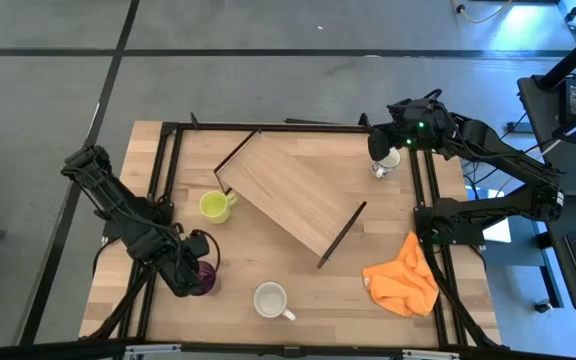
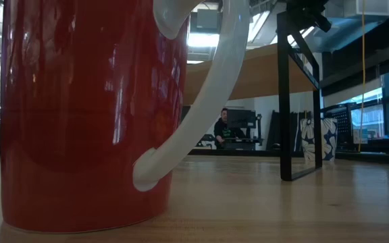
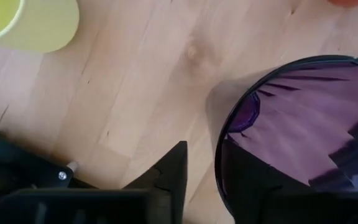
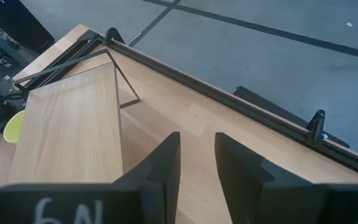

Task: Stack small to large cups/mugs on shelf
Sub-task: Put the violet glass on the shelf

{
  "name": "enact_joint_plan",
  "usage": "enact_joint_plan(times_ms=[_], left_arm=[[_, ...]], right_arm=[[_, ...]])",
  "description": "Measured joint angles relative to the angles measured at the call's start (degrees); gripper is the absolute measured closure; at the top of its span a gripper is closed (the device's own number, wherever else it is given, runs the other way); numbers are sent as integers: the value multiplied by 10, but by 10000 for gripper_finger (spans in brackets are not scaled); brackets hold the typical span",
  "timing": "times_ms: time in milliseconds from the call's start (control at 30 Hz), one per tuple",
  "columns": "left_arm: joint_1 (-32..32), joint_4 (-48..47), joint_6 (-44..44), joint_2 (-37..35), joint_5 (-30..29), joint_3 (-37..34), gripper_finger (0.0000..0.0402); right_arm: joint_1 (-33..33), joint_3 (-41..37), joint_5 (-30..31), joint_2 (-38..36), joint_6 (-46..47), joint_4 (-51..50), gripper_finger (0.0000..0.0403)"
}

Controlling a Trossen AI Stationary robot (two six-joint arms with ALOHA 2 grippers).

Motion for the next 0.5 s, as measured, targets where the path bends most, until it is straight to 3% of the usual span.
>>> enact_joint_plan(times_ms=[233, 500], left_arm=[[0, 1, -3, 0, 1, 0, 389], [28, 0, -6, -13, 4, 7, 394]], right_arm=[[0, 0, 0, 0, 0, 0, 302], [0, 0, 0, 0, 1, 0, 302]])
